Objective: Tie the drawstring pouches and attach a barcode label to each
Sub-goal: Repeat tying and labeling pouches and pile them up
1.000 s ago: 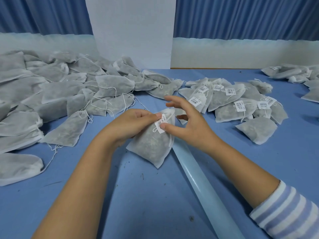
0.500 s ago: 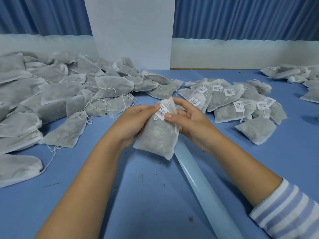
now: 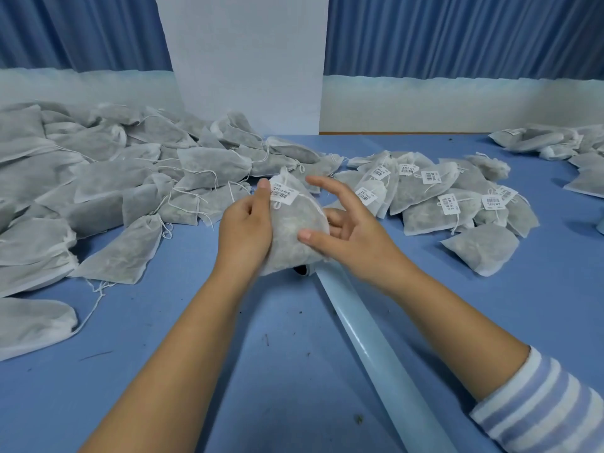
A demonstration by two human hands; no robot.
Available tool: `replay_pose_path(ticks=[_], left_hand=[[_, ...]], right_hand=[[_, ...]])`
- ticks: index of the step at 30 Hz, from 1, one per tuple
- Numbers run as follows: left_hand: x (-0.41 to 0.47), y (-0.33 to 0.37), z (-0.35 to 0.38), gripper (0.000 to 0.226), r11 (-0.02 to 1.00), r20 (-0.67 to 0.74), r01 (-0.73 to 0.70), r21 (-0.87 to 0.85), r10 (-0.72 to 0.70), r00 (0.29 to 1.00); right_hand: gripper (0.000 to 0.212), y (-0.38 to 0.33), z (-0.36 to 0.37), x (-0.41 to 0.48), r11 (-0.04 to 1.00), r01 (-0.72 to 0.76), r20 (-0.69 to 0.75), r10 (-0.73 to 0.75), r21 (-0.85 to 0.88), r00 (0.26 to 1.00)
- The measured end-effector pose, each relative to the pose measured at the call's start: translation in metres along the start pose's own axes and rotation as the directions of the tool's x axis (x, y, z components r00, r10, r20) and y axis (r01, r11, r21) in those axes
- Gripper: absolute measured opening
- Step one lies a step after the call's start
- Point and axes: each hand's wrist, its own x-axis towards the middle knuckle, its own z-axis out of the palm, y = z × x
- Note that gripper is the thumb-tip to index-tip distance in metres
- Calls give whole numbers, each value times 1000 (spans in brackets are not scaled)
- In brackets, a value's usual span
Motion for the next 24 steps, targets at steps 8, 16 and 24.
replay_pose_path(ticks=[8, 16, 24], left_hand=[[13, -7, -5, 55, 917, 122, 301, -261, -278, 953], [21, -16, -10, 46, 891, 125, 373, -257, -352, 928], [22, -22, -11, 34, 890, 142, 400, -219, -376, 916]], right_hand=[[11, 28, -46, 20, 991, -120, -545, 66, -63, 836], [32, 65, -64, 30, 860, -306, -362, 155, -408, 919], [41, 80, -67, 52, 731, -331, -437, 49, -597, 898]])
